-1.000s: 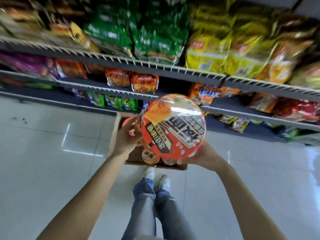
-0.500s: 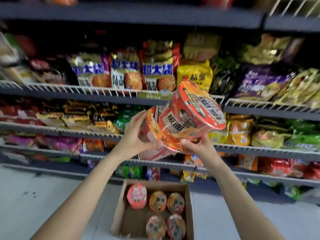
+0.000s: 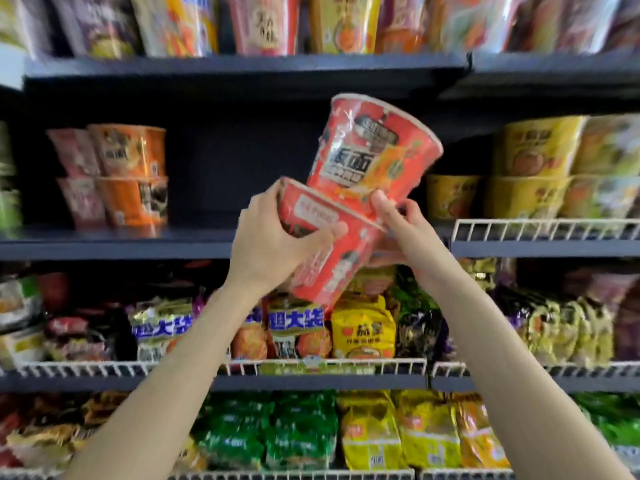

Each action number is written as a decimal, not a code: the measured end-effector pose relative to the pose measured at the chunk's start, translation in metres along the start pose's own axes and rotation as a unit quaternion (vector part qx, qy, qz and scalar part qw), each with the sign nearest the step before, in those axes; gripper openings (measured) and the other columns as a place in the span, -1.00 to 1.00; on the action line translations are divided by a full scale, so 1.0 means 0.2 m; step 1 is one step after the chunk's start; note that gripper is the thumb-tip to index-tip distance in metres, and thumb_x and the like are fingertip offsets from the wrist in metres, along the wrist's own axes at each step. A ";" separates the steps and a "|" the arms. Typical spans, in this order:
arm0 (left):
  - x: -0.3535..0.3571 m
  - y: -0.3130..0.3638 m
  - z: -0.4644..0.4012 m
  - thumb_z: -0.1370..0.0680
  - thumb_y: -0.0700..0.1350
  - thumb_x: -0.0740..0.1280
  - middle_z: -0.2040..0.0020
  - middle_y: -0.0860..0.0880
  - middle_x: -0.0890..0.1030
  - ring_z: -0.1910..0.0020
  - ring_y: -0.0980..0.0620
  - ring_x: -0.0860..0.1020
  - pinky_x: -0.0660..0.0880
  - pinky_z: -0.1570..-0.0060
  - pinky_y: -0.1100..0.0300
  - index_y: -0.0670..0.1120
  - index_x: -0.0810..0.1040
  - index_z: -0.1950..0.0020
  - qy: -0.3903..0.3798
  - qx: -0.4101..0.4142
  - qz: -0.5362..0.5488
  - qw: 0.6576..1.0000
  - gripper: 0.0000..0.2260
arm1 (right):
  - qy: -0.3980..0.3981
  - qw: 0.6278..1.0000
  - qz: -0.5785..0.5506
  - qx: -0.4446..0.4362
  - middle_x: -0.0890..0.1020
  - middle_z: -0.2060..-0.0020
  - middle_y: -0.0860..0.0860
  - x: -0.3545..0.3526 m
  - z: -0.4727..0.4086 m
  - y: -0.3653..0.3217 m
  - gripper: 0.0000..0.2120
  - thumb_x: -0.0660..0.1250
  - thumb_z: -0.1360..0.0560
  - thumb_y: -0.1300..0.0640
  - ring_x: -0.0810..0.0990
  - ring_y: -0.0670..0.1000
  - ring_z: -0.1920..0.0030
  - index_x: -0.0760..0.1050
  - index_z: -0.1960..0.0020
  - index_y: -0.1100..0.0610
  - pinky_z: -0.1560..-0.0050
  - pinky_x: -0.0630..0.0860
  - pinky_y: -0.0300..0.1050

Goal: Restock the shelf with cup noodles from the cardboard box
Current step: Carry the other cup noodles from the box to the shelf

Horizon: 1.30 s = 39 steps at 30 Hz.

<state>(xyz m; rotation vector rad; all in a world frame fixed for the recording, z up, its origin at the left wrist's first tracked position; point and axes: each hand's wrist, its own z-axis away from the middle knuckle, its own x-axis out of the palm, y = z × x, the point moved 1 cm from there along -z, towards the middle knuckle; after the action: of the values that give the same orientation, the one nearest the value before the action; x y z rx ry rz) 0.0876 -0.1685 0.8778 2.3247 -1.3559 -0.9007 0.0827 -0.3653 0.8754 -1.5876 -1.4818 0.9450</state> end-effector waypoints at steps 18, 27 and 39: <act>0.50 -0.46 -0.73 -0.28 0.13 0.54 -0.08 -0.02 0.63 -0.02 0.08 0.60 0.53 0.09 0.21 -0.06 0.53 -0.11 -0.062 -0.191 0.165 0.966 -0.50 | -0.064 0.972 0.225 -0.028 0.57 -0.20 0.01 -0.10 -0.92 0.10 -0.18 0.55 -0.31 0.02 0.59 -0.01 -0.15 0.21 -0.44 0.09 -0.23 0.51 0.07; 0.60 -0.54 -0.83 -0.31 0.38 0.37 -0.38 -0.22 0.29 -0.34 -0.20 0.34 0.39 -0.19 -0.04 -0.11 0.19 -0.45 -0.019 -0.243 -0.044 0.969 -0.10 | 0.083 0.880 0.438 -0.165 0.40 -0.32 0.12 0.01 -0.97 0.31 -0.42 0.37 -0.50 0.02 0.46 0.13 -0.25 0.24 -0.42 0.13 -0.20 0.49 0.03; 0.41 -0.32 -0.03 -0.54 -0.08 0.27 0.13 0.12 0.61 0.07 0.16 0.56 0.49 -0.07 0.11 -0.01 0.55 -0.11 0.141 0.090 0.064 0.984 -0.83 | 0.187 0.847 0.354 -0.349 0.62 -0.01 -0.02 -0.04 -0.23 0.45 -0.78 0.23 -0.56 0.16 0.56 -0.04 -0.02 0.52 -0.17 0.15 -0.01 0.42 -0.28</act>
<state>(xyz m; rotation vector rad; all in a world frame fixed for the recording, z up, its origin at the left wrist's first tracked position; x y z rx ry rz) 0.1649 -0.2066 0.8176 2.3511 -1.4945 -0.4062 0.1626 -0.3785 0.8153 -2.7878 -0.9850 0.3830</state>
